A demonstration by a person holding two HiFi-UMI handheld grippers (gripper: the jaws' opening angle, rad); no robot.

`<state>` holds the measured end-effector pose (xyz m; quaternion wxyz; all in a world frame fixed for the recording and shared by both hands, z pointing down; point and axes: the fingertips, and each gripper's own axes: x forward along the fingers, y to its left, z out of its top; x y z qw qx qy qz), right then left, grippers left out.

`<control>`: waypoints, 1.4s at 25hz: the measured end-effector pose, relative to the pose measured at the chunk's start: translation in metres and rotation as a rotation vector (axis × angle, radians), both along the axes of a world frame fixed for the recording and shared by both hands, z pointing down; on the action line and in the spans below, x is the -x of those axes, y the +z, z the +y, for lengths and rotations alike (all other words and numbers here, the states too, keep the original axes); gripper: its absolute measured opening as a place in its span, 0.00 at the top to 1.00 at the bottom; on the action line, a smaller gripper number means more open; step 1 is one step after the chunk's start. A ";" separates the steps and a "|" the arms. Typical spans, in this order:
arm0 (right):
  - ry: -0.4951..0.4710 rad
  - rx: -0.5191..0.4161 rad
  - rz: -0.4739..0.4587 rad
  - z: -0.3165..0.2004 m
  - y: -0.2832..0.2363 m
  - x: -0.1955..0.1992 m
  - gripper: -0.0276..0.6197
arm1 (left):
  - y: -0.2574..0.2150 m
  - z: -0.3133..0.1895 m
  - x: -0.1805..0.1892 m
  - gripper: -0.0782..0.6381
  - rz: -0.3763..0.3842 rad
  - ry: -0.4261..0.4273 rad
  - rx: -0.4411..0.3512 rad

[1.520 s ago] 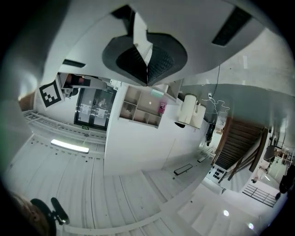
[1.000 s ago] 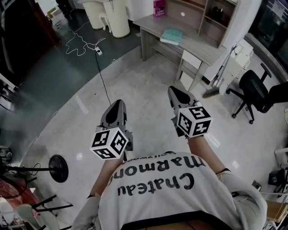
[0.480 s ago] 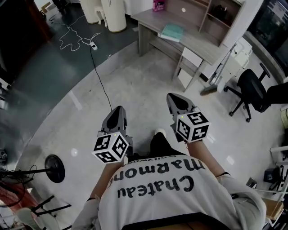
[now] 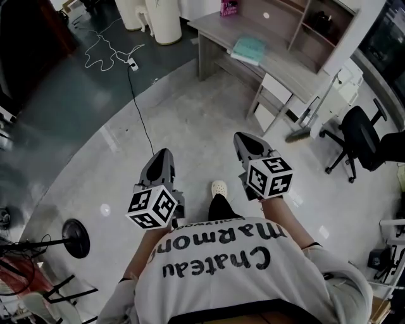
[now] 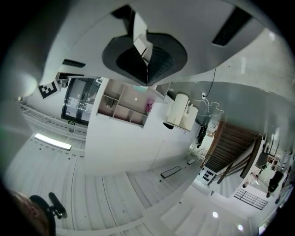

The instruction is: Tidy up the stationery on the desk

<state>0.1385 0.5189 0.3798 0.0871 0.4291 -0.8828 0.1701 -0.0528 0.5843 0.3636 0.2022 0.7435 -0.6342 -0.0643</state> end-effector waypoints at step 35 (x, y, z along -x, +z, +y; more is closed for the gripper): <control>-0.045 0.019 -0.048 -0.239 -0.021 -0.058 0.94 | -0.048 -0.227 -0.036 0.87 0.013 -0.046 -0.028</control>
